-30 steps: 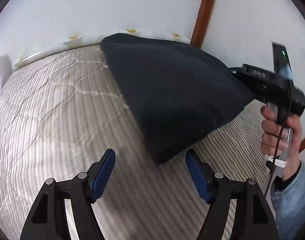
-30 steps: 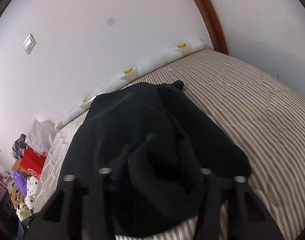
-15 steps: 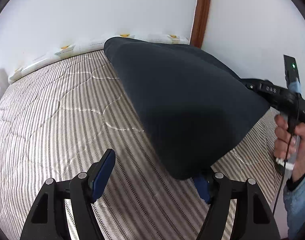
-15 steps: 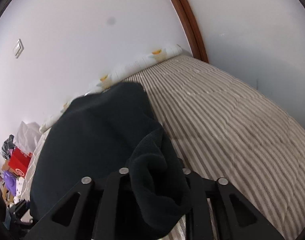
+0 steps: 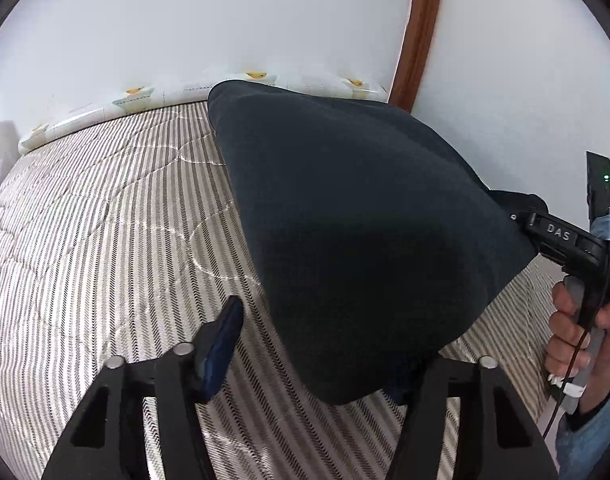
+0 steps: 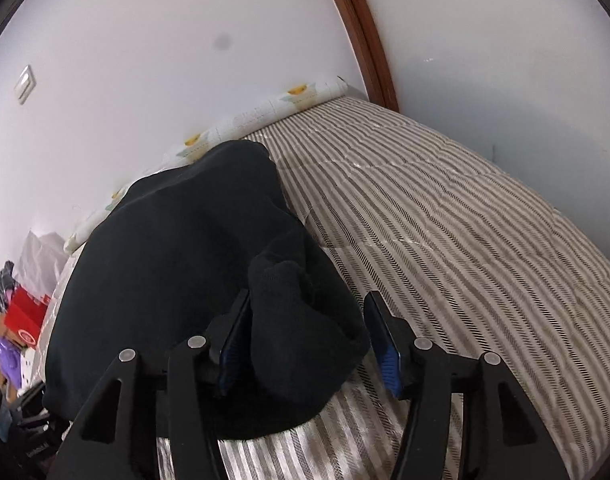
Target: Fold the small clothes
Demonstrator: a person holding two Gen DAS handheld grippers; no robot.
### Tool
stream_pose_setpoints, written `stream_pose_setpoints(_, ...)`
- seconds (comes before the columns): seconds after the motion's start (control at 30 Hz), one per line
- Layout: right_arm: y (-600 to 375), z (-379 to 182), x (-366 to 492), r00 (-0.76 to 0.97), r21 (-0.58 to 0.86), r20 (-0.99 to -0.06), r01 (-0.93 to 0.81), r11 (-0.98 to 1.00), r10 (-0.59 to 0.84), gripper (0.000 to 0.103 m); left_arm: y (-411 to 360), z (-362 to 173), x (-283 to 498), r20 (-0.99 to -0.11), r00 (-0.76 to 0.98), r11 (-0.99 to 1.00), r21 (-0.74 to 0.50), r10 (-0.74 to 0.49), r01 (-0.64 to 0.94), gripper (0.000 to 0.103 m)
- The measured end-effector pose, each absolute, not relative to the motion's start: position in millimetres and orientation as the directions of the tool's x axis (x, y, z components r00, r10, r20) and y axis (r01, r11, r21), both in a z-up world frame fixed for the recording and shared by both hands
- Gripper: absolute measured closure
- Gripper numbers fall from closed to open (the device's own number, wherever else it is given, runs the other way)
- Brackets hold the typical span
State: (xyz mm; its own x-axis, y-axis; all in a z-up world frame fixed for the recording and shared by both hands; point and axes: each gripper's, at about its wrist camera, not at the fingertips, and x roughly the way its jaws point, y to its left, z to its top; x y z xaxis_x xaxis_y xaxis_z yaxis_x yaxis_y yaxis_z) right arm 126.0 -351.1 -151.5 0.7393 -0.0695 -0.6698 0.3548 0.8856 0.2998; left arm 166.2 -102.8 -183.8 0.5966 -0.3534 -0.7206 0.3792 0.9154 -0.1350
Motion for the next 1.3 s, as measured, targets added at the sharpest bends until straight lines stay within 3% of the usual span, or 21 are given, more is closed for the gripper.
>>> stream_pose_setpoints(0.03,-351,-153,129,0.736,0.301,-0.674,0.357,0.884,-0.068,0.053,-105,-185,168,-0.72,0.594,0.914,-0.142,-0.36,0.381,0.061)
stream_pose_setpoints(0.07,-349,-153,134,0.739,0.312,-0.672,0.343,0.886,-0.05,0.072,-107,-184,168,-0.718,0.595,0.914,-0.145,-0.361,0.38,0.063)
stream_pose_setpoints(0.1,-348,-154,136,0.746,0.331,-0.666,0.318,0.888,-0.019,0.079,-108,-184,169,-0.714,0.608,0.92,-0.134,-0.347,0.367,0.068)
stream_pose_setpoints(0.17,-343,-154,138,0.747,0.306,-0.664,0.326,0.894,-0.045,0.084,-110,-182,170,-0.708,0.623,0.926,-0.123,-0.334,0.357,0.073)
stream_pose_setpoints(0.33,-333,-152,149,0.757,0.31,-0.652,0.307,0.9,-0.034,0.085,-93,-171,178,-0.675,0.663,0.942,-0.159,-0.323,0.296,0.08)
stream_pose_setpoints(0.87,-222,-139,256,0.746,0.322,-0.652,0.106,0.941,0.139,0.086,25,-170,244,-0.703,0.684,0.98,-0.177,-0.194,0.096,0.081)
stream_pose_setpoints(1.13,-235,-140,216,0.745,0.285,-0.646,0.031,0.958,0.168,0.082,29,-184,237,-0.737,0.632,0.97,-0.197,-0.241,0.141,0.081)
stream_pose_setpoints(1.3,-238,-114,193,0.762,0.204,-0.639,0.037,0.978,0.104,0.077,32,-180,222,-0.757,0.605,0.969,-0.184,-0.248,0.166,0.081)
